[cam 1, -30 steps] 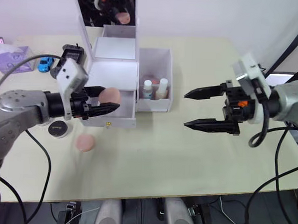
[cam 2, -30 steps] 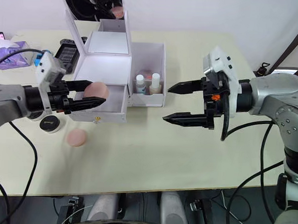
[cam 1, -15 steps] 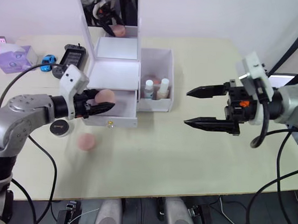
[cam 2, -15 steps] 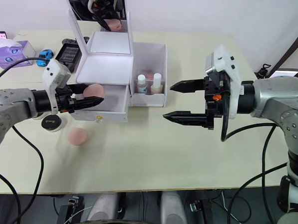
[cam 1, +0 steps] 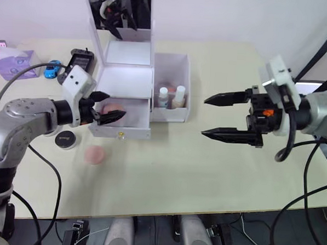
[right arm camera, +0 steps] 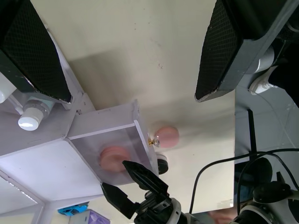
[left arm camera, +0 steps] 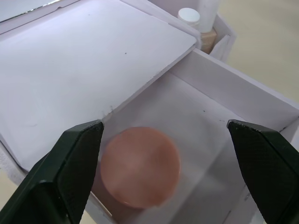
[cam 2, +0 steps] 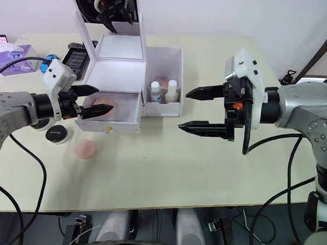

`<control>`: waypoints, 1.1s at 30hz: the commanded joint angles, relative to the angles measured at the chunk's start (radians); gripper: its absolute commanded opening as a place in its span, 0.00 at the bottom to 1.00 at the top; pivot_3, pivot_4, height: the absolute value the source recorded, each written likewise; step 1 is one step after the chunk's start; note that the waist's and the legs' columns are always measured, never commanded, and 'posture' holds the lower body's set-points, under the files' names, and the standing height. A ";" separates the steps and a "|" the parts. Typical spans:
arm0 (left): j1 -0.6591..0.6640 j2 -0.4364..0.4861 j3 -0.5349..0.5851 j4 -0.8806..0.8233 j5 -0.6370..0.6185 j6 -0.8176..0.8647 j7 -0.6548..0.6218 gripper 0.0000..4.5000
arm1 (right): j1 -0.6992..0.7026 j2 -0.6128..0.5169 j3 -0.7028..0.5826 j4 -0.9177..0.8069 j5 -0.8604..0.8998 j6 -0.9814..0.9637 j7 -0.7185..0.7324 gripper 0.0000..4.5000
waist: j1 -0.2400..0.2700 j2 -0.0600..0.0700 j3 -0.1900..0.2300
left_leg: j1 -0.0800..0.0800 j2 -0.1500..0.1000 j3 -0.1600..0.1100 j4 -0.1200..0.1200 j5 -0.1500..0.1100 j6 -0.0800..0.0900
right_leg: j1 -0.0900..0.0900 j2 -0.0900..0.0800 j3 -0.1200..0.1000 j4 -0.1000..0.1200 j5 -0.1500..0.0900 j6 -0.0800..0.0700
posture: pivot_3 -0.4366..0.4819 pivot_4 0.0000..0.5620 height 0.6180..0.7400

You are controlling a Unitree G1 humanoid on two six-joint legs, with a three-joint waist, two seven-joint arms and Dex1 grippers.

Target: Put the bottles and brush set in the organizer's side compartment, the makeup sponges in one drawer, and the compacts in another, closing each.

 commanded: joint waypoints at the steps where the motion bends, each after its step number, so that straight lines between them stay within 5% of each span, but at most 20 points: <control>1: -0.025 0.033 0.071 -0.035 -0.016 0.012 -0.022 0.98 | -0.016 -0.018 -0.011 0.001 -0.003 -0.022 0.016 1.00 | 0.000 0.000 0.000 | 0.000 0.000 0.000 0.000 0.000 0.000 | 0.000 0.000 0.000 0.000 0.000 0.000 | 0.48 0.27 1.00; 12: 0.006 0.096 0.231 0.056 -0.034 -0.105 -0.204 0.98 | 0.070 -0.005 -0.048 0.103 -0.145 -0.207 0.029 1.00 | 0.000 0.000 0.000 | 0.000 0.000 0.000 0.002 0.000 0.000 | 0.000 0.000 0.000 0.001 0.000 0.000 | 0.48 0.27 1.00; 25: 0.207 0.284 0.437 0.910 0.270 -0.719 -0.447 0.98 | 0.366 0.030 -0.230 0.602 -0.444 -0.671 -0.040 1.00 | 0.000 0.000 -0.001 | 0.000 0.000 0.002 0.002 0.000 0.000 | 0.000 -0.001 0.000 0.001 0.000 -0.001 | 0.48 0.27 1.00; 33: 0.271 0.241 0.459 1.079 0.287 -0.836 -0.466 0.98 | 0.474 0.044 -0.273 0.739 -0.498 -0.792 -0.049 1.00 | -0.001 0.001 -0.001 | 0.001 0.000 0.004 0.001 0.000 0.000 | 0.000 -0.003 0.000 0.002 0.000 -0.001 | 0.48 0.27 1.00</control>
